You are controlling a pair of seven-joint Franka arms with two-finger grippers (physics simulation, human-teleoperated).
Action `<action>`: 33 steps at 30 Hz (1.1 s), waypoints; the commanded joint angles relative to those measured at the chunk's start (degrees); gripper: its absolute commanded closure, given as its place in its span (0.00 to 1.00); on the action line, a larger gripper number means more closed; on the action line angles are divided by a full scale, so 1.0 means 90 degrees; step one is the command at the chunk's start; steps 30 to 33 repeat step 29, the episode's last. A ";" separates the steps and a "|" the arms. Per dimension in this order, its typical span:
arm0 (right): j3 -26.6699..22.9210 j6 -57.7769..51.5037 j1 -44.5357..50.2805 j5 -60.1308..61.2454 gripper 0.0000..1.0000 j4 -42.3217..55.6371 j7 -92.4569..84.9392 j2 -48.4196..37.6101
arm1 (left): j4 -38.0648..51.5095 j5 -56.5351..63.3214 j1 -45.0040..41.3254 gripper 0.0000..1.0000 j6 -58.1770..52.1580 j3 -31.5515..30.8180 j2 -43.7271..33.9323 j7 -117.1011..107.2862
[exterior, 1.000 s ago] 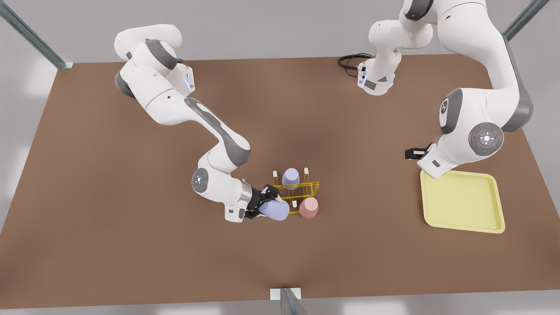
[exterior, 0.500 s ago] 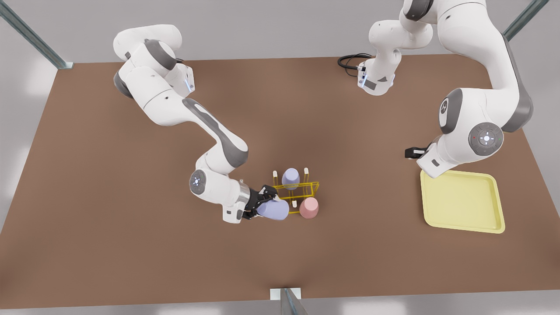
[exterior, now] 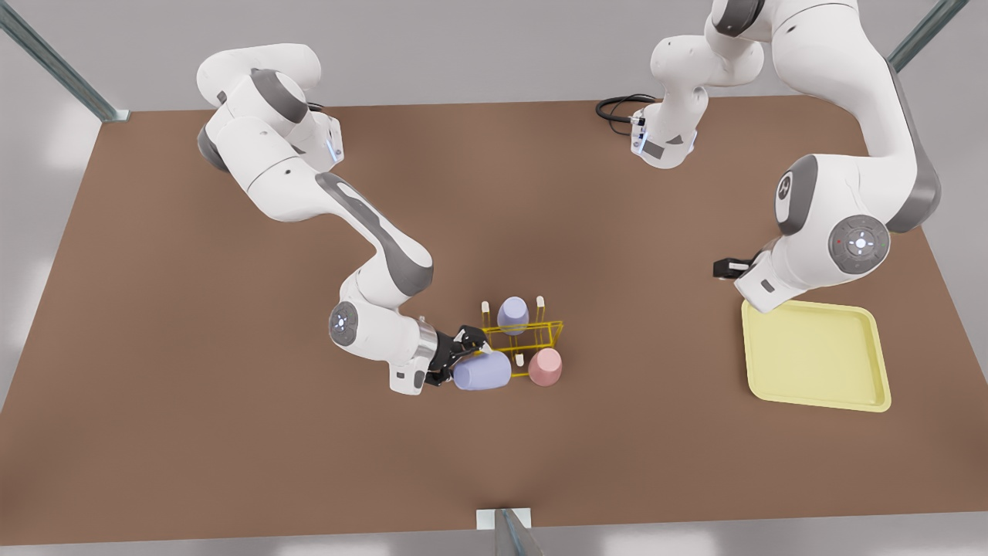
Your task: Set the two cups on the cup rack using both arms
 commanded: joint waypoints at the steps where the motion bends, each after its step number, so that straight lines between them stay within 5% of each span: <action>1: 0.0003 -0.0024 -0.0001 0.0013 0.00 0.0003 -0.0041 -0.0010 | 0.0101 -0.0092 -0.0009 0.00 -0.0211 -0.0005 -0.0015 0.0112; 10: 0.0023 -0.0102 -0.0069 0.0003 0.00 -0.0006 -0.0041 -0.0020 | 0.1117 0.0084 0.0089 0.00 -0.1482 -0.0650 -0.0054 0.0122; 14: 0.0003 -0.1790 -0.0752 -0.0016 0.00 0.0121 0.0105 -0.0820 | 0.1048 -0.0063 0.0499 0.00 -0.1715 -0.0669 0.0014 0.0121; 17: -0.0738 -0.4173 -0.1163 -0.2350 0.00 0.0081 0.0378 -0.1612 | 0.1068 -0.0111 0.0509 0.00 -0.1989 -0.0669 0.0024 0.0131; 19: -0.1960 -0.5374 -0.1143 -0.2867 0.00 0.0111 0.1189 -0.1660 | 0.1078 -0.0072 0.0519 0.00 -0.1970 -0.0669 0.0014 0.0141; 20: -0.2096 -0.5813 -0.1153 -0.3209 0.00 0.0101 0.1218 -0.2069 | 0.1078 -0.0111 0.0655 0.00 -0.1921 -0.0660 0.0014 0.0597; 24: -0.2096 -0.7162 -0.1358 -0.2858 0.00 0.0081 0.1287 -0.3526 | 0.1078 -0.0063 0.0626 0.00 -0.1862 -0.0787 -0.0015 0.1010; 33: -0.2575 -0.7250 -0.1299 -0.2341 0.00 0.0072 0.1150 -0.3604 | 0.1126 0.0094 0.0626 0.00 -0.1853 -0.0875 -0.0025 0.1000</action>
